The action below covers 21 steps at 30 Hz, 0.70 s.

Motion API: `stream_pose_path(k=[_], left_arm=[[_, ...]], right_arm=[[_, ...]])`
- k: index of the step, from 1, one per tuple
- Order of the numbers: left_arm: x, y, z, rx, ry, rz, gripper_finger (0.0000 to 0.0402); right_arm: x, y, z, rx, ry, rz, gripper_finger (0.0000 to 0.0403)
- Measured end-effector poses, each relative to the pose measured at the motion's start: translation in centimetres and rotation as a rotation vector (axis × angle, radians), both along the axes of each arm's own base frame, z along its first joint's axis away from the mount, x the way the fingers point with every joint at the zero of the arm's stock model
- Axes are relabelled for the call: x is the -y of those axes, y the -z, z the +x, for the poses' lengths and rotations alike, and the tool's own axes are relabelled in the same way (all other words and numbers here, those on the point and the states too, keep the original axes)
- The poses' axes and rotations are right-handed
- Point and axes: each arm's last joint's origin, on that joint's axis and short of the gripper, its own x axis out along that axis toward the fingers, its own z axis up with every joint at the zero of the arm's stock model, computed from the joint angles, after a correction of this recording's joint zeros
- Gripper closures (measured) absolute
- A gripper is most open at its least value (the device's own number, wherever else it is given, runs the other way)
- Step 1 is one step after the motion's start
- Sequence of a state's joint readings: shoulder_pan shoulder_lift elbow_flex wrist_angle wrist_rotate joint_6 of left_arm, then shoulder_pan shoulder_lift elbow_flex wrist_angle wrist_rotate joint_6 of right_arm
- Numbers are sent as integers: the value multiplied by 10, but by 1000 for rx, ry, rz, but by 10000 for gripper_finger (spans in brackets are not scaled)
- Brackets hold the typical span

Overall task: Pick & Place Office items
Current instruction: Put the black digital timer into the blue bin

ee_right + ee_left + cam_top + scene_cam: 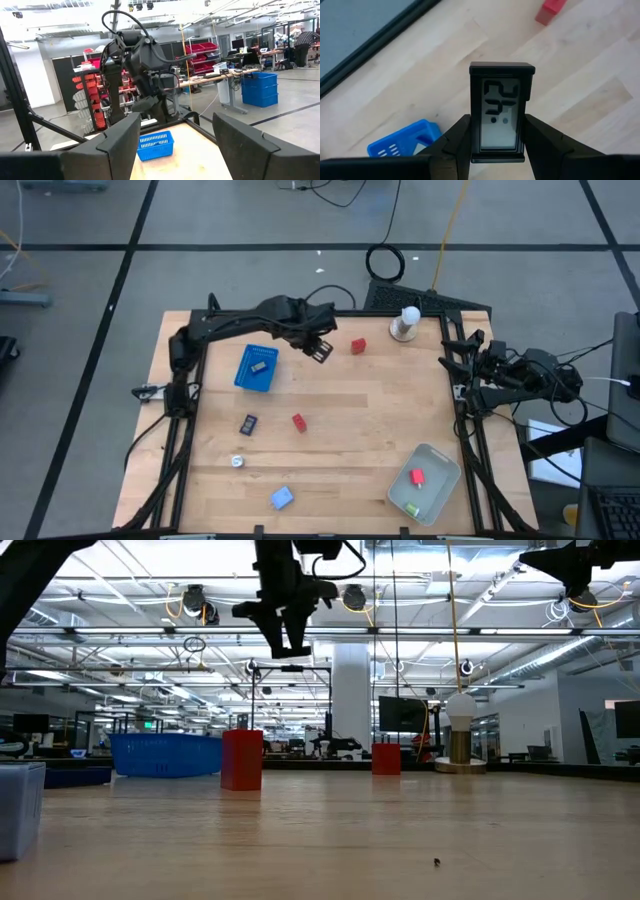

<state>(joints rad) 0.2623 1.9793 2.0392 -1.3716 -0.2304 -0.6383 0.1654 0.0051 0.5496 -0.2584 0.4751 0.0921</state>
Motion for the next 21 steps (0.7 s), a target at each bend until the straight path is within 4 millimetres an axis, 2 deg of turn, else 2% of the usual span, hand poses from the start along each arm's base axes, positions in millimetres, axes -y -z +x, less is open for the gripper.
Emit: stream_pose_path(k=[7,17,21], left_arm=[[-15,-1,-11,-45,-40,-5,256],[-27,-17,-28,12,-71,32,256],[-28,-4,-40,65,-110,18,256]], right_arm=[[0,0,0,0,0,0,161],[0,0,0,3,-2,0,161],[0,-1,0,9,-4,3,161]])
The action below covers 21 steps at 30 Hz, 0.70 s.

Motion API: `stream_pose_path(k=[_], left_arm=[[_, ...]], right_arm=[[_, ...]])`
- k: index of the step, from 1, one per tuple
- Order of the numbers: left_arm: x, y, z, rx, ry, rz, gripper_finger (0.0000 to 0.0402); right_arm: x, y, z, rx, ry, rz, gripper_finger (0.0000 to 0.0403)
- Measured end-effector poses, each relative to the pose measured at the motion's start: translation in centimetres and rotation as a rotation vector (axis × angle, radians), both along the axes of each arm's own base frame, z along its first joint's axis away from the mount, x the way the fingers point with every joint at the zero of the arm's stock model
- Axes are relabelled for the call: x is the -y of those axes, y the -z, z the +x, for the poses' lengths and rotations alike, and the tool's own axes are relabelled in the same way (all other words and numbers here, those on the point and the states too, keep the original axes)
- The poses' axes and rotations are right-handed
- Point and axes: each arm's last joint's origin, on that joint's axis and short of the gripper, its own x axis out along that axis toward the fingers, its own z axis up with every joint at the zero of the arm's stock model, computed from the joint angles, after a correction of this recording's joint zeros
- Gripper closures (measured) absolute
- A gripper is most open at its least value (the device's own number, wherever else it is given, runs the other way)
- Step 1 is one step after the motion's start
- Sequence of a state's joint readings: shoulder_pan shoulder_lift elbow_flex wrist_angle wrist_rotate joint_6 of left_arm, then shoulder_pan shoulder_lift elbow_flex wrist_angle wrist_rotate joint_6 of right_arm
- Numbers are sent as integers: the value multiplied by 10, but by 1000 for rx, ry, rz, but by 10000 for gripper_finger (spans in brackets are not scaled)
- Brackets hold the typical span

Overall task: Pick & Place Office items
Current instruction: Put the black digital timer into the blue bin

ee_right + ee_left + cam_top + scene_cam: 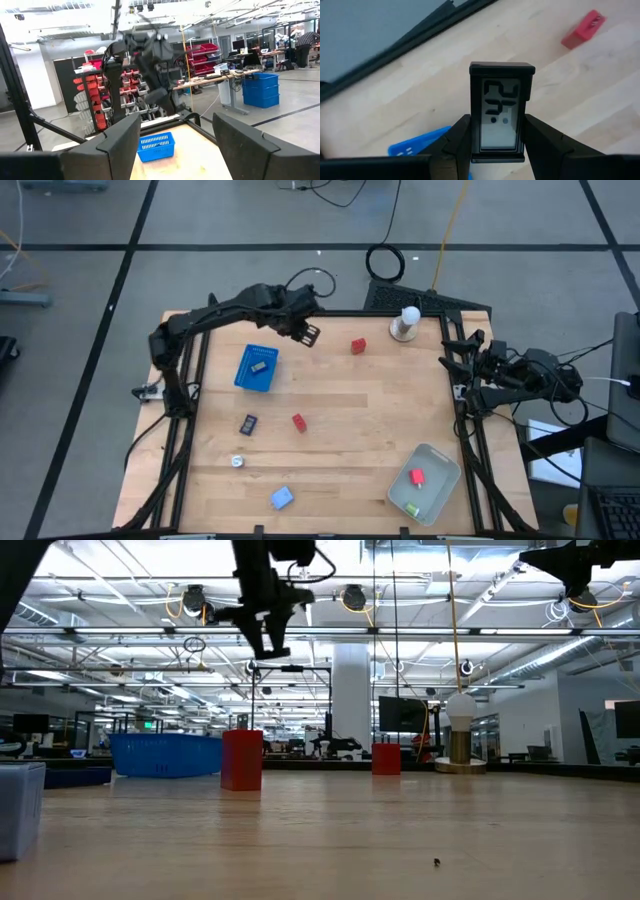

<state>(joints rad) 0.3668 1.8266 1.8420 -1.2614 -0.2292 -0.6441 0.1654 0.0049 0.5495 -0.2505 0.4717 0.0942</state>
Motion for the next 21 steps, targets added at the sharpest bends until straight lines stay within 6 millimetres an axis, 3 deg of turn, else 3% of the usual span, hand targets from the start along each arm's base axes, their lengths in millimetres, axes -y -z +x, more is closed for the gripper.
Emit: stream_pose_path(k=[5,13,21], left_arm=[[13,29,-33,31,-82,-36,256],[28,50,-81,136,-220,-46,256],[34,97,-101,46,-280,-106,256]], right_arm=[[0,0,0,15,-9,44,161],[0,0,0,22,-12,55,161],[0,-2,0,39,-12,58,161]])
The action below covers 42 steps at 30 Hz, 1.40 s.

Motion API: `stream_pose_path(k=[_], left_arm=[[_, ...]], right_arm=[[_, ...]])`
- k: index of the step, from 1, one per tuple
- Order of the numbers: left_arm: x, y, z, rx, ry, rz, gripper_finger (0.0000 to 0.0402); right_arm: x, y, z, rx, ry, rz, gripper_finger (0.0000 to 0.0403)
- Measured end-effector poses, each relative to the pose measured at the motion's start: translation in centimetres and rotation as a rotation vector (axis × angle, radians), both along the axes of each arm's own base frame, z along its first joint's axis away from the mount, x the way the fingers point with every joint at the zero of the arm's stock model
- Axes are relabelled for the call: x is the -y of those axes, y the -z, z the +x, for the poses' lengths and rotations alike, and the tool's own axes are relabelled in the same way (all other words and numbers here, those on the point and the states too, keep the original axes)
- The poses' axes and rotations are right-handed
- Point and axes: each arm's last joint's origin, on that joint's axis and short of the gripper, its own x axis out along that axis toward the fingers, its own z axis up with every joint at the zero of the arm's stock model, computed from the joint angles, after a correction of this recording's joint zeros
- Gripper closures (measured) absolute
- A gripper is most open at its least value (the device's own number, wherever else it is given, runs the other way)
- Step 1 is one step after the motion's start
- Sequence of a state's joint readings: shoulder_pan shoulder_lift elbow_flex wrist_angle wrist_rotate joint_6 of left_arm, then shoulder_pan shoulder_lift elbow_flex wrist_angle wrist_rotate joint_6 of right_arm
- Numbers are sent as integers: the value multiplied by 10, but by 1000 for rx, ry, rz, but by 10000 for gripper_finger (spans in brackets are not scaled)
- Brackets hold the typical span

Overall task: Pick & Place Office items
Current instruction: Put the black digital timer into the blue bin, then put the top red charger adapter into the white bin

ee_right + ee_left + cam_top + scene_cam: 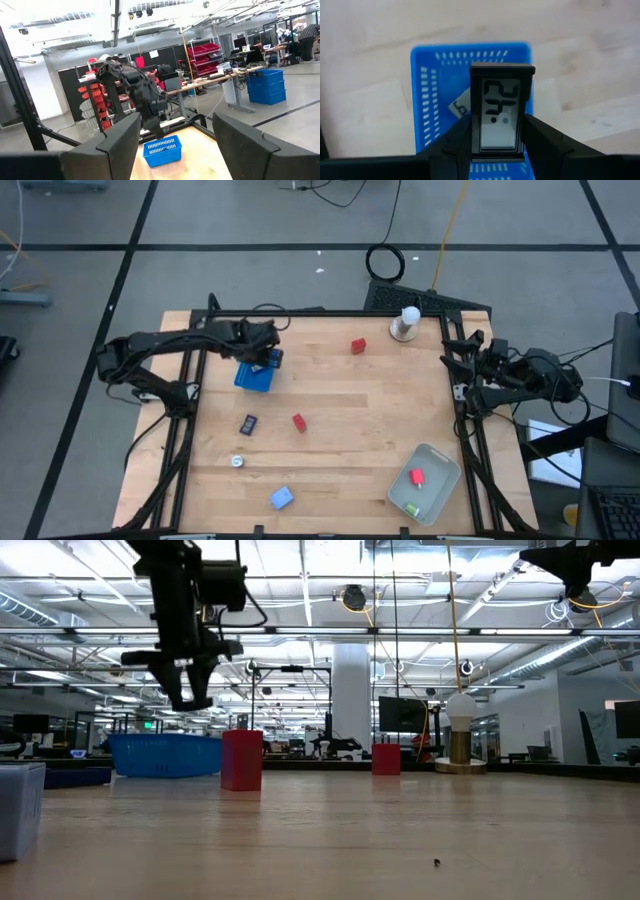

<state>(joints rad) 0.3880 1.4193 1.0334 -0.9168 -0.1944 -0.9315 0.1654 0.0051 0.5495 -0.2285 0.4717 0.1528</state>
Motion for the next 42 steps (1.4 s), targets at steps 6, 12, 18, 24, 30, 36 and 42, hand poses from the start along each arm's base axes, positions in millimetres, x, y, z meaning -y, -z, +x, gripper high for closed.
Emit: stream_pose_path(k=[6,12,18,24,30,36,42], left_arm=[[-3,24,-5,38,-37,-24,256],[-8,35,-14,0,-66,-41,256],[-13,48,-25,-35,-94,-47,256],[-15,49,-25,-23,-102,-42,256],[-16,48,-24,-5,-116,-38,187],[-15,49,-23,2,-105,-55,128],[-14,49,-23,19,-101,-89,119]], right_arm=[[0,-3,-1,32,1,6,161],[0,-3,-1,37,3,7,161],[0,-3,-1,37,3,7,161],[0,-3,-1,37,3,7,161],[0,-3,-1,37,3,7,161],[0,-3,-1,37,3,7,161],[0,-3,-1,36,3,7,161]])
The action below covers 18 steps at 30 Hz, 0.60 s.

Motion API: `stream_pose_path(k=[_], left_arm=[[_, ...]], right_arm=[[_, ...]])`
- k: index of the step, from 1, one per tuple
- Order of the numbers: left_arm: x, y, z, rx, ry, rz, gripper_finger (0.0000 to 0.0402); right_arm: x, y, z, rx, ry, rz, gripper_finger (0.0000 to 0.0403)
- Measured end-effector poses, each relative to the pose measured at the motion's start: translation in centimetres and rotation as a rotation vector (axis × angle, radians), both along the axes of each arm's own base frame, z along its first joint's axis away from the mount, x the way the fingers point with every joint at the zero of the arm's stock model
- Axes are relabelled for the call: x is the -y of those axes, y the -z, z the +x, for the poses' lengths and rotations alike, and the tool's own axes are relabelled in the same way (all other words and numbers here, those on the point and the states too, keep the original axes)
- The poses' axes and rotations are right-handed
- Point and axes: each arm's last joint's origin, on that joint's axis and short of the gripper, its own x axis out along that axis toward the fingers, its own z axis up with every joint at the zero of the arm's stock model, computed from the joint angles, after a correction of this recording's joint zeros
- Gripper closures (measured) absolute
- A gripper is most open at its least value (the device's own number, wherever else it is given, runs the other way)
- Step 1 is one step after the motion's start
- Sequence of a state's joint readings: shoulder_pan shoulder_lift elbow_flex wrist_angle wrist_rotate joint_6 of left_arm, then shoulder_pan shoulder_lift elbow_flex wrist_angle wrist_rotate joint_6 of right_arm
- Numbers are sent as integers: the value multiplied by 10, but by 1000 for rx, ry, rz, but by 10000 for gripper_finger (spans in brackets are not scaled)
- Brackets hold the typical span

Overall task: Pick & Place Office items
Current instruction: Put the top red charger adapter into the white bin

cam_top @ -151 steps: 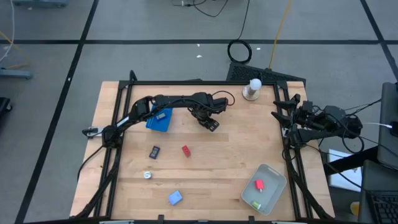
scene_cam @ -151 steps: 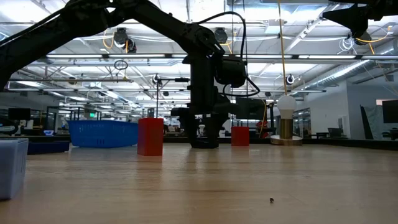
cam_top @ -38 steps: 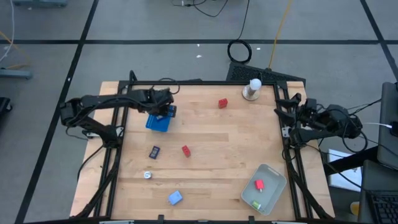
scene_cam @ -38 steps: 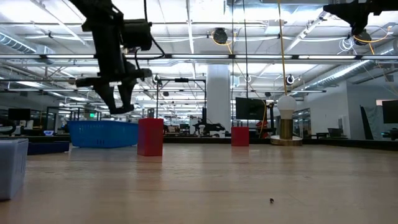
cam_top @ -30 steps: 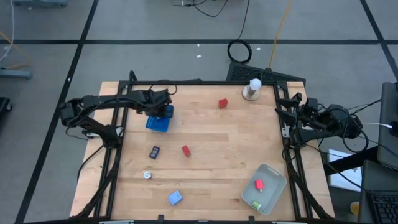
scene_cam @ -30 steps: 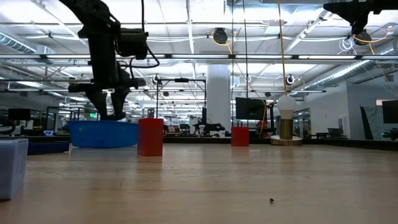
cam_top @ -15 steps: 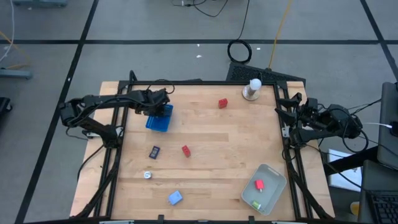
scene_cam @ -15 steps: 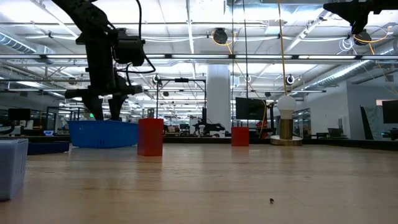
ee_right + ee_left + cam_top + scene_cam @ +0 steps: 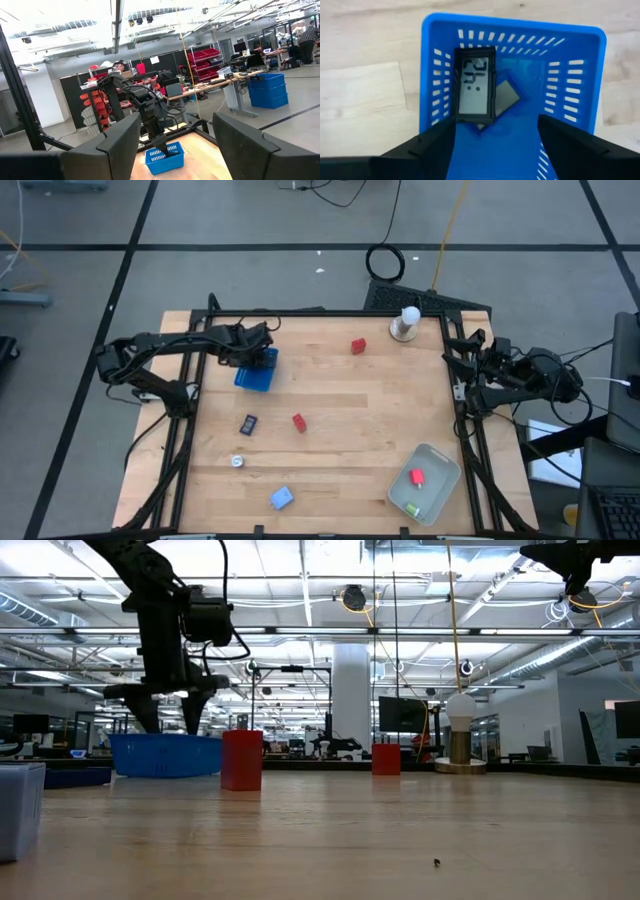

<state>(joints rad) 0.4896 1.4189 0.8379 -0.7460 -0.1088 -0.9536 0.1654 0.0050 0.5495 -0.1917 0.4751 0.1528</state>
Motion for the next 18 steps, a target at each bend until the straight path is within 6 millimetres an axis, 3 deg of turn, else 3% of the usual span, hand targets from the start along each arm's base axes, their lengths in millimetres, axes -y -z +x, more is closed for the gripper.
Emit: stream_pose_path(k=[4,9,18], left_arm=[[1,-2,2,9,10,-2,136],[0,-19,14,65,92,9,168],[-6,-81,41,229,222,128,213]], right_arm=[[0,0,0,0,0,0,161],[0,0,0,0,0,0,161],[0,0,0,6,-4,17,161]])
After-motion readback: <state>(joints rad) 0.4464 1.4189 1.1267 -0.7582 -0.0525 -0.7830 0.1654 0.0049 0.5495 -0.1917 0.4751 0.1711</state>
